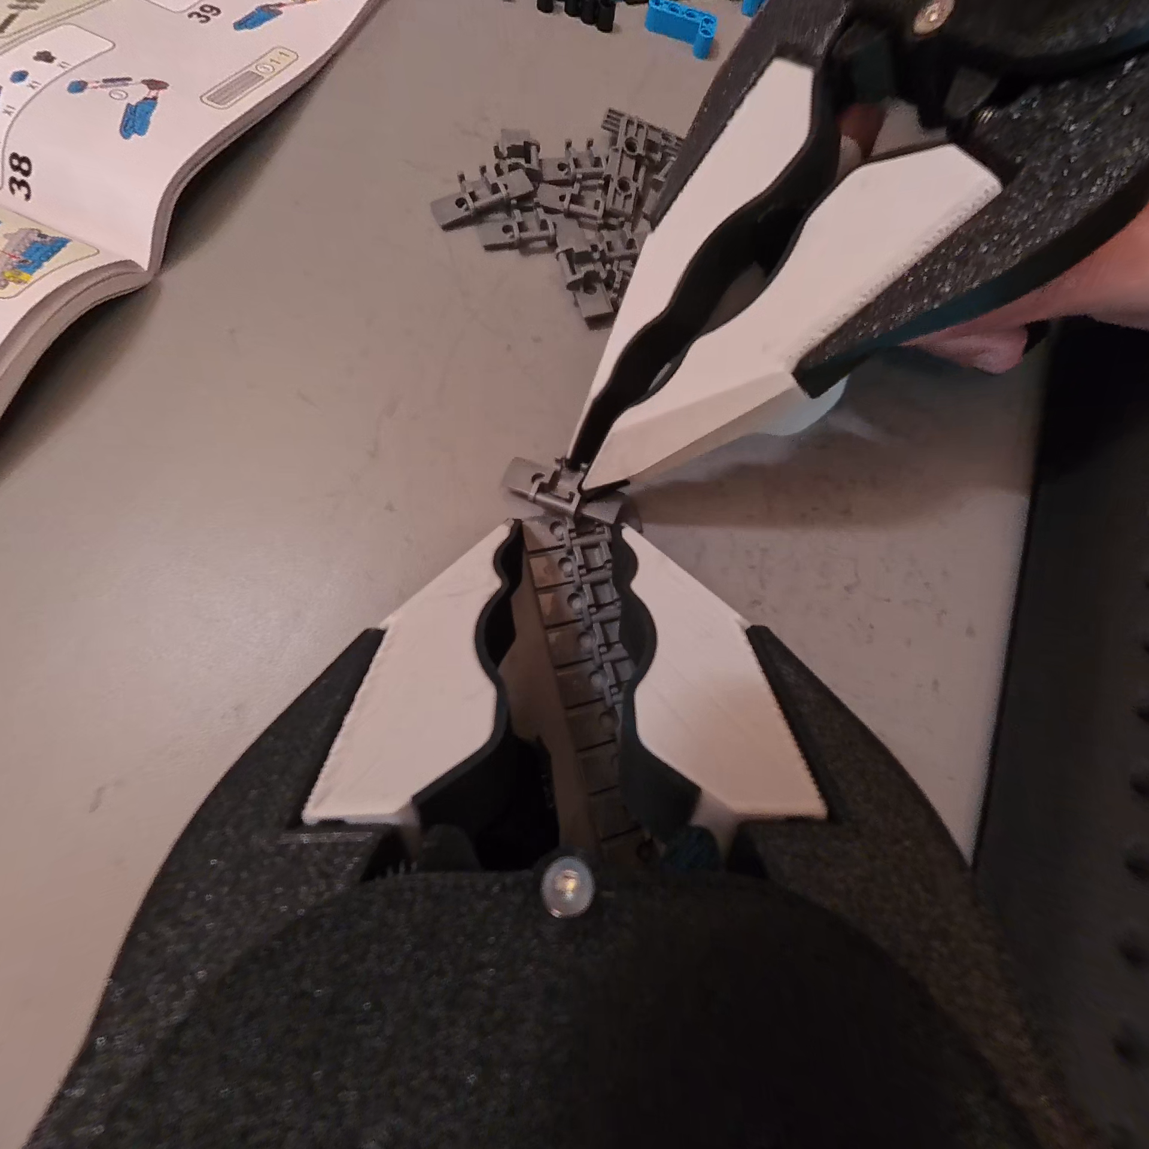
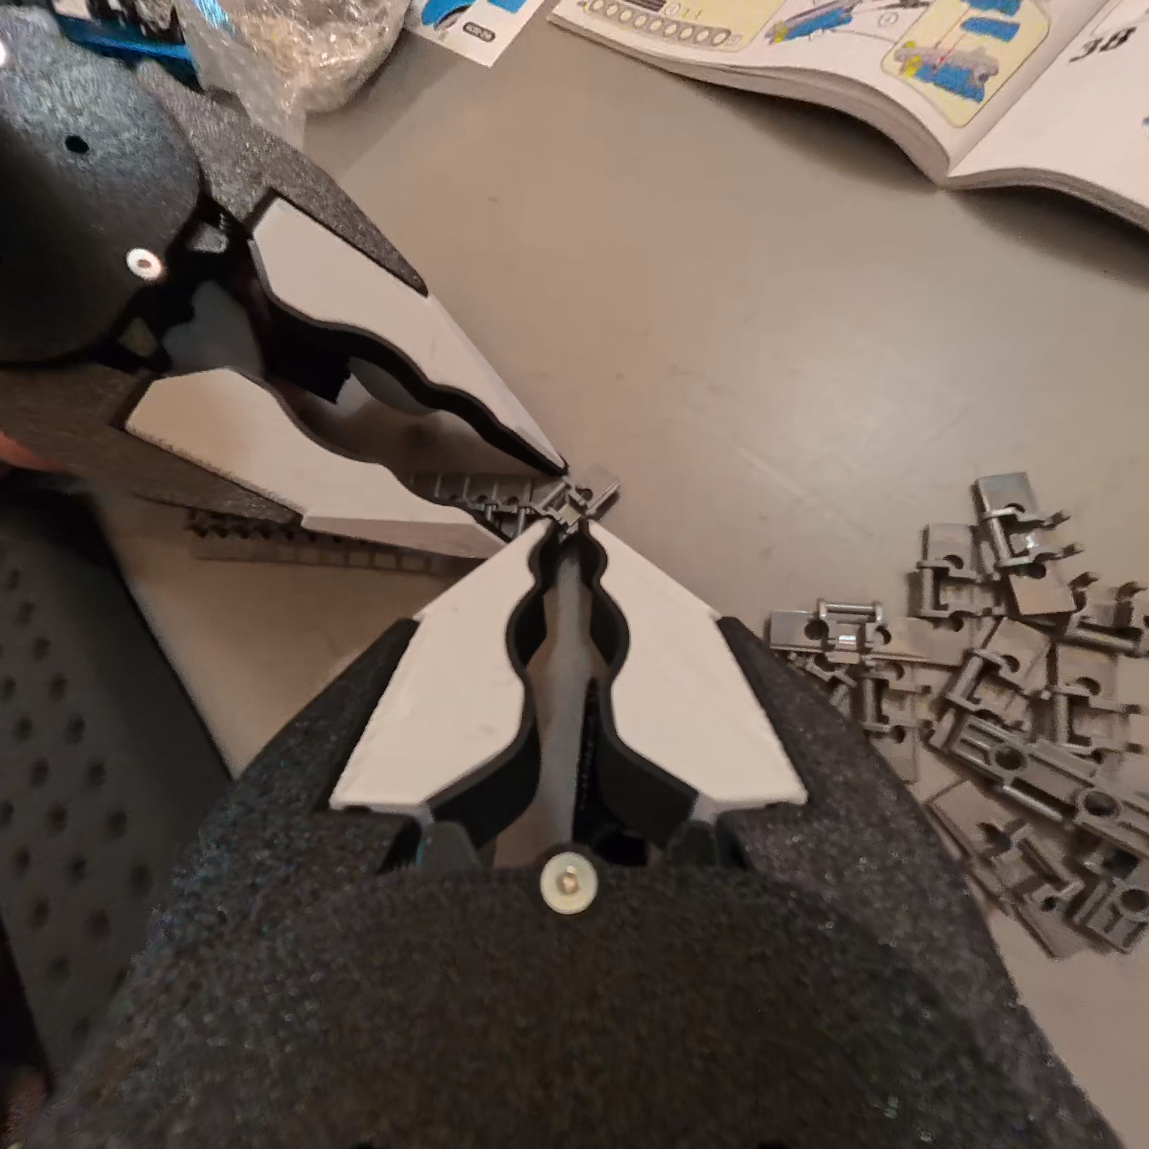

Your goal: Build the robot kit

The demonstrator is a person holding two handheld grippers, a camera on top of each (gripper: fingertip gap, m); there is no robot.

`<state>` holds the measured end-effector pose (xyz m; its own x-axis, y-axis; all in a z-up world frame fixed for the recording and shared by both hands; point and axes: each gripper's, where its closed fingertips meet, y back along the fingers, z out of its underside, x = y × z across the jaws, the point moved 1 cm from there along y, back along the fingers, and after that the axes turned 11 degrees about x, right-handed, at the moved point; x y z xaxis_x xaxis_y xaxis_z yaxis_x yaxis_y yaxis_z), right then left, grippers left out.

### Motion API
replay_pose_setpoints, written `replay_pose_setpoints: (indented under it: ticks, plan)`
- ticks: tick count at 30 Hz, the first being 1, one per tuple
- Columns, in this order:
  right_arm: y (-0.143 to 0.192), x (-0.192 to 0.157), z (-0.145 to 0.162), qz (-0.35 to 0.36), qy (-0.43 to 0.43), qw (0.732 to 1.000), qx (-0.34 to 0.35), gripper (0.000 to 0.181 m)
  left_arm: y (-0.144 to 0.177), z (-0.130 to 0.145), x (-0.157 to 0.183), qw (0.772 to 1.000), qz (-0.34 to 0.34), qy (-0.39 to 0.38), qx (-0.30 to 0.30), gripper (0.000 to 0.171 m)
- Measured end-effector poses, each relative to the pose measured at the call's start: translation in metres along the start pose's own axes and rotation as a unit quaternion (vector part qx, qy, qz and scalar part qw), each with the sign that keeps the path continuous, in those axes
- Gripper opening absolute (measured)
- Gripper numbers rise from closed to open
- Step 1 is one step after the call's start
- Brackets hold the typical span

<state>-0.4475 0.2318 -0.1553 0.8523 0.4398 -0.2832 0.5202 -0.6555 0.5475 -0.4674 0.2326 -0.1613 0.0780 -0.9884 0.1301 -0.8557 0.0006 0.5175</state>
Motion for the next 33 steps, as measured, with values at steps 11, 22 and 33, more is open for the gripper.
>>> replay_pose_setpoints:
  ticks: [11, 22, 33]
  plan:
    - [0.017, -0.011, -0.006, -0.047, 0.254, 0.964, -0.061, 0.005, 0.002, 0.002, 0.004, 0.999, 0.026, -0.029, -0.006, 0.028]
    - [0.009, -0.006, 0.013, -0.066, 0.265, 0.955, -0.114, 0.004, 0.005, 0.004, 0.009, 0.997, 0.069, -0.037, -0.011, 0.028]
    - [0.012, 0.001, 0.004, -0.173, 0.372, 0.910, -0.062, 0.015, 0.009, 0.008, 0.014, 0.993, 0.098, -0.064, -0.015, 0.028]
